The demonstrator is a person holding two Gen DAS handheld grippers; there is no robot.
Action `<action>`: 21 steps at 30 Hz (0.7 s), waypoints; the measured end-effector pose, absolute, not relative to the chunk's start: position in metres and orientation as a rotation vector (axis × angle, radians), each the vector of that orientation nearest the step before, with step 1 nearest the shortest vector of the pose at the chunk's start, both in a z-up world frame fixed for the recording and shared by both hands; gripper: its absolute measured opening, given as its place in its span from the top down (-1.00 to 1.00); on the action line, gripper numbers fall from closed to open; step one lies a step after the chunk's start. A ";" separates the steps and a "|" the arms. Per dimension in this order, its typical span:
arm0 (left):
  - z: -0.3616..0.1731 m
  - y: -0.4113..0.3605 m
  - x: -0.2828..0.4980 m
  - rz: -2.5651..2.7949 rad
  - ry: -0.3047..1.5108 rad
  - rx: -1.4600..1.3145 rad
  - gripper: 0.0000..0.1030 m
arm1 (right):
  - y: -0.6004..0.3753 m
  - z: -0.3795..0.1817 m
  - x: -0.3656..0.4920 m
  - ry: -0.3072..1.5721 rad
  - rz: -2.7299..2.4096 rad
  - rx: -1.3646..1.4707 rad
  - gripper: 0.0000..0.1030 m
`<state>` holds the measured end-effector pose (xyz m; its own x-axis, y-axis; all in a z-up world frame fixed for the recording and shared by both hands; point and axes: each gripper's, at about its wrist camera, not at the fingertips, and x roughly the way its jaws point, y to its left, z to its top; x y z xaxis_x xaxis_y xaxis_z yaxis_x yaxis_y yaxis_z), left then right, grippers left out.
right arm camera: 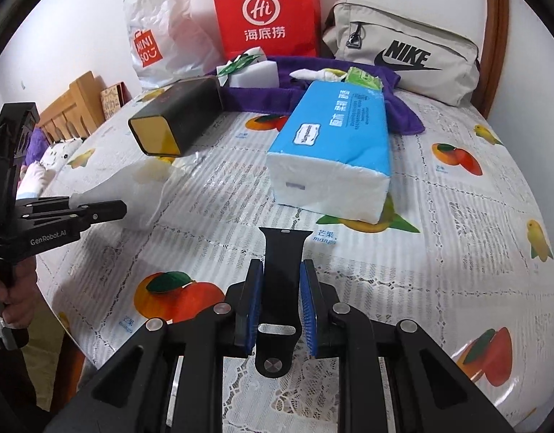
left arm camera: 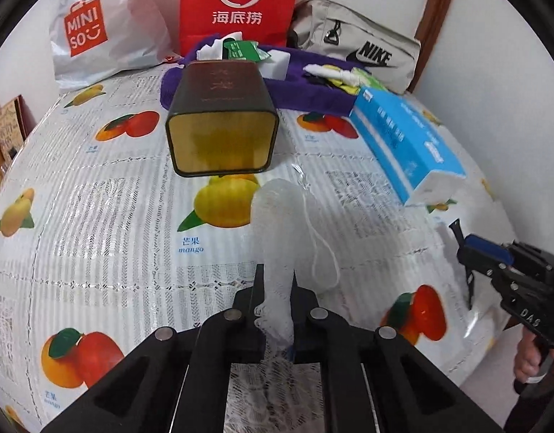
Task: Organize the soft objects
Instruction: 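Carry the mesh bag with the left while the right carries the strap toward the towel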
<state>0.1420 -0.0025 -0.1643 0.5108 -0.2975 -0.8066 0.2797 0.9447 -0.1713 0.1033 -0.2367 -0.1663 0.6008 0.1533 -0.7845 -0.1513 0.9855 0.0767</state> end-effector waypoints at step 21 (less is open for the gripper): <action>-0.137 0.002 0.145 -0.363 0.956 -0.070 0.85 | -0.253 -0.168 0.114 0.972 0.203 0.061 0.85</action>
